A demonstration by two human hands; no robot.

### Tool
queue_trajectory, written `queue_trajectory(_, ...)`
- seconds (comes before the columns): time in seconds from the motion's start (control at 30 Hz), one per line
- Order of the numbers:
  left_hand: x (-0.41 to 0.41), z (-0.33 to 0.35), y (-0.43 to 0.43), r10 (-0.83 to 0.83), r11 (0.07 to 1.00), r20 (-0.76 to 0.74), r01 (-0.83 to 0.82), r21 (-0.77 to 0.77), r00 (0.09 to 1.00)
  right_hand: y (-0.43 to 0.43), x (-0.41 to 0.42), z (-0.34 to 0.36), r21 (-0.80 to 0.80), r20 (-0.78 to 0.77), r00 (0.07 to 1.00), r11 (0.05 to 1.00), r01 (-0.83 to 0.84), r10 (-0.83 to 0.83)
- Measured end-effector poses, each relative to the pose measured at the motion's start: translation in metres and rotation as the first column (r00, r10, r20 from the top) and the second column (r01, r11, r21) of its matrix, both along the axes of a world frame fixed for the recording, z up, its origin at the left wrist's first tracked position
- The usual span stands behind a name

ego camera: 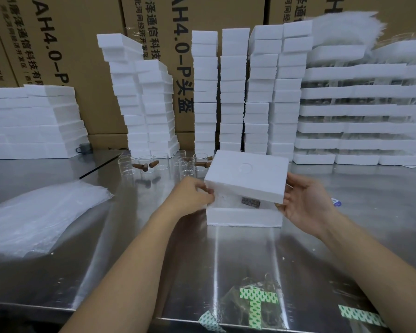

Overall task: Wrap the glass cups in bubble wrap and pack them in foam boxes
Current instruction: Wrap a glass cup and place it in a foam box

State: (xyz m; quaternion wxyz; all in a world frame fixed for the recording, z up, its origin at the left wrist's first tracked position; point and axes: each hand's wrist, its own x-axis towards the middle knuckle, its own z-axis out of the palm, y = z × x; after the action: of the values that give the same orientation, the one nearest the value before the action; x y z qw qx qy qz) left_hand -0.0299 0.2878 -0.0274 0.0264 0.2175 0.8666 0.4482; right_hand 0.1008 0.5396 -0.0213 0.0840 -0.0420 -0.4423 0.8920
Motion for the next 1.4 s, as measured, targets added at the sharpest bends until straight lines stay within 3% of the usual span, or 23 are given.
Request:
queue_trajectory(0.07,-0.001,0.003,-0.001,0.014,0.999,-0.076,-0.017,-0.044,0.997,0.0,0.0,0.0,-0.006,0.003,1.0,1.0,0.0,0.0)
queue_trajectory(0.37,0.009,0.017,-0.008,0.001,0.998,0.013,-0.002,0.061,1.0,0.001,-0.001,0.0,-0.041,-0.004,1.0,0.999,0.0,-0.001)
queue_trajectory(0.47,0.006,0.023,-0.014,0.077,0.963,0.085,-0.096,0.253,0.993,0.003,-0.002,-0.001,-0.023,-0.005,1.0,1.0,-0.01,0.01)
queue_trajectory(0.57,0.006,0.028,-0.015,-0.04,0.903,0.252,-0.073,0.422,0.967,0.004,-0.003,-0.001,0.021,-0.005,0.999,0.999,-0.036,0.036)
queue_trajectory(0.7,0.004,0.024,-0.014,-0.119,0.905,0.253,-0.001,0.426,0.96,0.004,-0.005,-0.002,0.13,0.034,0.999,0.991,-0.022,0.018)
queue_trajectory(0.83,0.0,0.019,-0.014,-0.069,0.908,0.284,-0.058,0.415,0.956,0.004,-0.009,-0.004,0.17,0.072,0.993,0.982,0.084,-0.098)
queue_trajectory(0.93,0.0,0.016,-0.013,-0.022,0.928,0.284,-0.087,0.363,0.958,0.006,-0.01,-0.006,0.372,0.038,0.979,0.912,0.17,-0.198)
queue_trajectory(1.03,0.0,0.015,-0.013,-0.018,0.942,0.294,-0.082,0.325,0.956,0.01,-0.009,-0.006,0.579,0.015,0.936,0.766,0.278,-0.351)
queue_trajectory(1.2,0.003,0.018,-0.013,-0.084,0.952,0.309,-0.015,0.305,0.947,0.01,-0.008,-0.007,0.652,-0.039,0.904,0.675,0.346,-0.425)
queue_trajectory(1.4,0.001,0.014,-0.01,-0.034,0.974,0.262,-0.027,0.224,0.965,0.012,-0.009,-0.015,0.782,-0.082,0.904,0.535,0.32,-0.42)
